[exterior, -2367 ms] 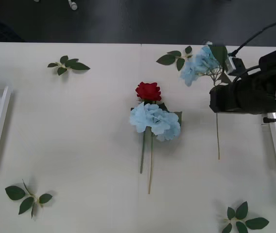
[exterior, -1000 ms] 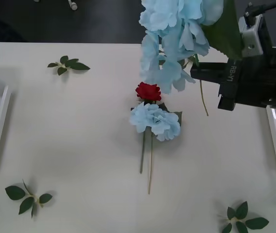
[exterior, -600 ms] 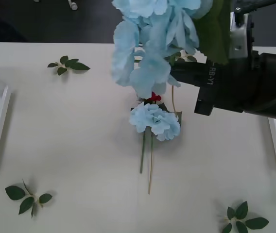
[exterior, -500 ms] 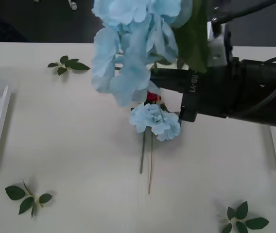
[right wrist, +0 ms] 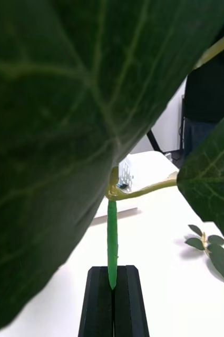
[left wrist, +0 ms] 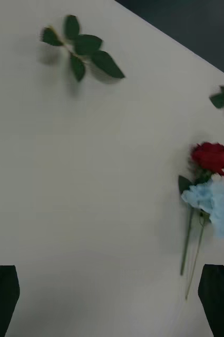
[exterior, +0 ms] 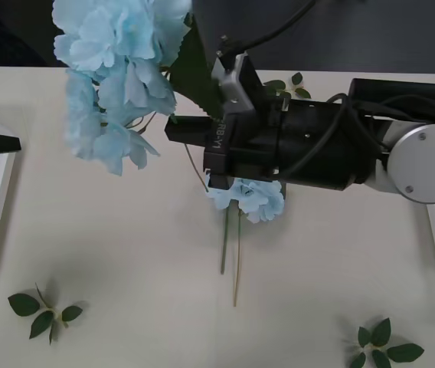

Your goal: Put the red flowers into the right box and the blue flowers into the left box

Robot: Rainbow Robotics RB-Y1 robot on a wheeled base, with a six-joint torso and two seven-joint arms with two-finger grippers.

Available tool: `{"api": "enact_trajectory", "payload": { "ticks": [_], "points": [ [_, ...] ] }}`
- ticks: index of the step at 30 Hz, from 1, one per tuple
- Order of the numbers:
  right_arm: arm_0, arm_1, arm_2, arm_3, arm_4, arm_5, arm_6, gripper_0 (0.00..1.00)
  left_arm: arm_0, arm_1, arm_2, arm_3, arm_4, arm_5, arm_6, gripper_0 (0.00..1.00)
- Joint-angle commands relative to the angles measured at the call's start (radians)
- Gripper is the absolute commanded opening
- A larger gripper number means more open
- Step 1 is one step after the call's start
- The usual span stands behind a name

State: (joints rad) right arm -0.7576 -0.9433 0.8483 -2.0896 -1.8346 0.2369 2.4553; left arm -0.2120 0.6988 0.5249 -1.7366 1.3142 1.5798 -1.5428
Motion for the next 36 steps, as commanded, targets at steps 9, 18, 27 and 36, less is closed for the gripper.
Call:
{"api": "enact_trajectory", "payload": {
  "ticks": [9, 18, 27, 36],
  "points": [
    [-0.215, 0.192, 0.167, 0.189, -0.071, -0.111, 0.034, 0.0, -0.03, -0.067, 0.006, -0.024, 0.352, 0.135, -0.415, 1.0],
    [-0.275, 0.293, 0.219, 0.283, -0.083, -0.143, 0.031, 0.0, -0.03, -0.163, -0.034, -0.024, 0.459, 0.197, -0.683, 1.0],
    [-0.279, 0.302, 0.229, 0.303, -0.092, -0.126, 0.03, 0.0, -0.049, -0.2, -0.066, -0.024, 0.513, 0.195, -0.775, 1.0],
    [-0.279, 0.302, 0.229, 0.303, -0.092, -0.126, 0.03, 0.0, -0.056, -0.234, -0.091, -0.024, 0.505, 0.146, -0.789, 1.0]
  ]
}}
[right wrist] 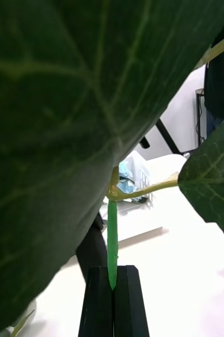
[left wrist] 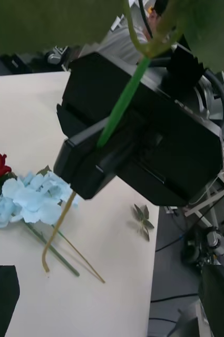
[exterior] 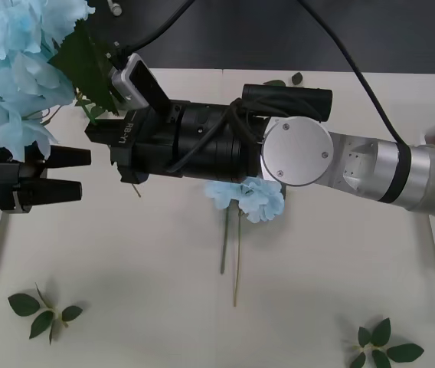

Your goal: Put the red flowers into the right box and the blue flowers into the left box

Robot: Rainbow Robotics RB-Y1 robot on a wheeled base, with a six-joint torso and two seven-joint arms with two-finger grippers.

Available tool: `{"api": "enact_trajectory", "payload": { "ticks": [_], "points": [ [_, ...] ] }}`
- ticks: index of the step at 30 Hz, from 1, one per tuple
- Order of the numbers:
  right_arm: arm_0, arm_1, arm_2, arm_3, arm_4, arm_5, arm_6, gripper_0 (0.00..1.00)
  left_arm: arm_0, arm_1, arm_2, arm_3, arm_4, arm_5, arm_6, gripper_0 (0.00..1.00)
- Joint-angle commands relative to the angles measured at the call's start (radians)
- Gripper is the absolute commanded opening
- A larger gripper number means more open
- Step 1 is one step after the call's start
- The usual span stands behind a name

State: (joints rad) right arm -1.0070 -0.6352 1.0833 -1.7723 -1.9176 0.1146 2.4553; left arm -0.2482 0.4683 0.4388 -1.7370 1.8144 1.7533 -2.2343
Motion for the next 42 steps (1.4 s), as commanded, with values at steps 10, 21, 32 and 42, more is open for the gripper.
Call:
{"api": "enact_trajectory", "payload": {
  "ticks": [10, 21, 32, 42],
  "points": [
    [-0.03, -0.006, -0.006, -0.015, -0.009, -0.004, 0.03, 0.0, -0.022, -0.056, -0.017, -0.024, -0.044, -0.071, -0.123, 1.0],
    [-0.03, -0.006, -0.006, -0.015, -0.009, -0.004, 0.03, 0.0, -0.039, -0.106, -0.038, 0.002, -0.084, -0.095, -0.15, 1.0],
    [-0.03, -0.006, -0.006, -0.015, -0.009, -0.004, 0.03, 0.0, -0.094, -0.111, -0.072, 0.143, -0.083, -0.095, -0.312, 1.0],
    [-0.03, -0.006, -0.006, -0.015, -0.009, -0.004, 0.03, 0.0, -0.102, -0.111, -0.089, 0.143, -0.075, -0.095, -0.311, 0.28]
  ]
}}
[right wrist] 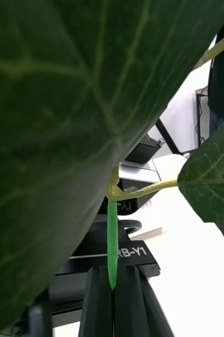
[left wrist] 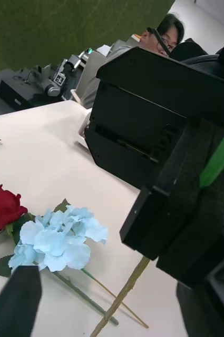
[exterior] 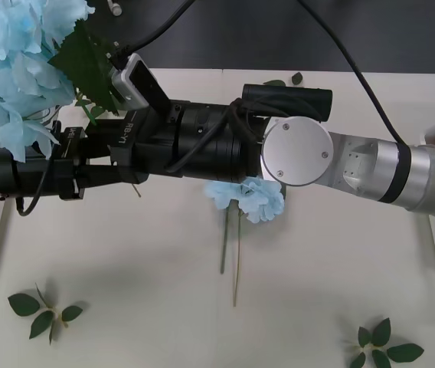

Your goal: Put the red flowers into the right box and the blue flowers into the left box

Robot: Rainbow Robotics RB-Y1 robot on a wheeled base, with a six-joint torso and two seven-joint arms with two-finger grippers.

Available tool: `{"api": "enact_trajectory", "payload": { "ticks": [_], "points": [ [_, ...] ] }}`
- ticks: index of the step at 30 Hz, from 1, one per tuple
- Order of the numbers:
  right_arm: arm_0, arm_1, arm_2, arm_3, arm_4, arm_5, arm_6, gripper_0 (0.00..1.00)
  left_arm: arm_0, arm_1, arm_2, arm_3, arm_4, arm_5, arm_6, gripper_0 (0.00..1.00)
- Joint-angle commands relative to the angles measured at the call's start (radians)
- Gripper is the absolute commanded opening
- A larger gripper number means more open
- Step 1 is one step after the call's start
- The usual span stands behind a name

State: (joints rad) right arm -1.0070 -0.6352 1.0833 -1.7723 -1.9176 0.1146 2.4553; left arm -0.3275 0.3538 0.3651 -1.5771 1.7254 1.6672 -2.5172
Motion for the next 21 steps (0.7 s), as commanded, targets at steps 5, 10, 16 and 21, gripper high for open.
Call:
{"api": "enact_trajectory", "payload": {
  "ticks": [5, 10, 16, 21],
  "points": [
    [-0.03, -0.006, -0.006, -0.015, -0.009, -0.004, 0.03, 0.0, -0.022, 0.004, -0.02, -0.017, 0.017, -0.009, -0.029, 0.0],
    [-0.03, -0.006, -0.006, -0.015, -0.009, -0.004, 0.03, 0.0, -0.022, 0.004, -0.018, -0.017, 0.028, -0.01, -0.029, 0.0],
    [-0.03, -0.006, -0.006, -0.015, -0.009, -0.004, 0.03, 0.14, -0.021, 0.004, -0.018, -0.017, 0.033, -0.012, -0.029, 0.0],
    [-0.03, -0.006, -0.006, -0.015, -0.009, -0.004, 0.03, 0.76, -0.021, 0.004, -0.018, -0.017, 0.039, -0.017, -0.028, 0.0]
  ]
}}
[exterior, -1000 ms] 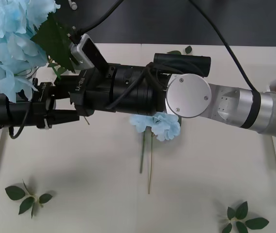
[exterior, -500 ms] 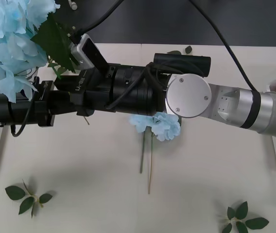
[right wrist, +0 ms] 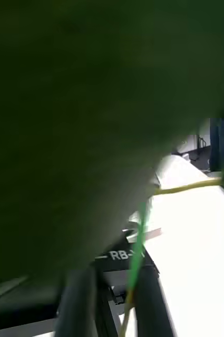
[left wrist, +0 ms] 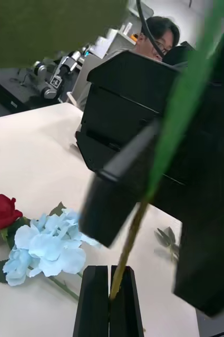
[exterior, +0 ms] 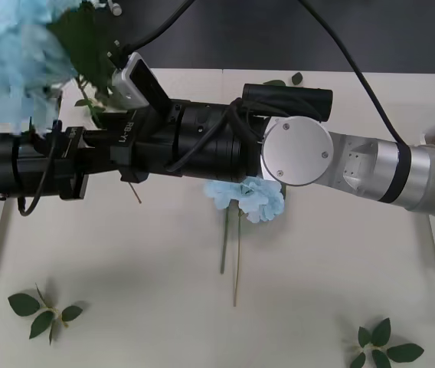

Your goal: Put the red flowers into the right box and the blue flowers into the left box

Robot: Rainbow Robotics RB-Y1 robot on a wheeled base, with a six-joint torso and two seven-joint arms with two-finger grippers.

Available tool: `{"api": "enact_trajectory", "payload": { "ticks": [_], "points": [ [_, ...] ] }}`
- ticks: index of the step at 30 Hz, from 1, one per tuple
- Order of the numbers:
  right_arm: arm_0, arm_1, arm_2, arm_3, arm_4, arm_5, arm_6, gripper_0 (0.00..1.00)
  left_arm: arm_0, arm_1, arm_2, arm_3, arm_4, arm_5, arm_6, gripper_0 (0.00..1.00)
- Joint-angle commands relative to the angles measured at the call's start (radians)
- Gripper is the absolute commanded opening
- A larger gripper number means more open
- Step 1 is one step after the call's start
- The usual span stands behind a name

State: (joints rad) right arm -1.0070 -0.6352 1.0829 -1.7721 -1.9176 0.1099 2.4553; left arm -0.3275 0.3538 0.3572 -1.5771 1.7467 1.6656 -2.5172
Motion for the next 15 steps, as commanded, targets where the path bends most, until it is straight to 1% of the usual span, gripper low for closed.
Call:
{"api": "enact_trajectory", "payload": {
  "ticks": [1, 2, 5, 12, 15],
  "points": [
    [-0.03, -0.006, -0.006, -0.015, -0.009, 0.001, 0.03, 0.88, -0.021, 0.004, -0.011, -0.017, 0.019, -0.018, -0.028, 0.0],
    [-0.03, -0.006, -0.006, -0.015, -0.009, 0.001, 0.03, 0.94, -0.019, 0.004, -0.011, -0.017, 0.02, -0.023, -0.028, 0.0],
    [-0.03, -0.006, -0.006, -0.015, -0.009, 0.001, 0.03, 0.98, -0.004, 0.004, -0.011, -0.017, 0.037, -0.049, -0.028, 0.0],
    [-0.03, -0.006, -0.006, -0.015, -0.009, 0.001, 0.03, 0.99, 0.022, 0.004, -0.021, -0.018, 0.079, -0.09, -0.029, 0.0],
    [-0.03, -0.006, -0.006, -0.015, -0.009, 0.001, 0.03, 1.0, 0.05, 0.004, -0.001, -0.029, 0.103, -0.109, -0.022, 0.0]
  ]
}}
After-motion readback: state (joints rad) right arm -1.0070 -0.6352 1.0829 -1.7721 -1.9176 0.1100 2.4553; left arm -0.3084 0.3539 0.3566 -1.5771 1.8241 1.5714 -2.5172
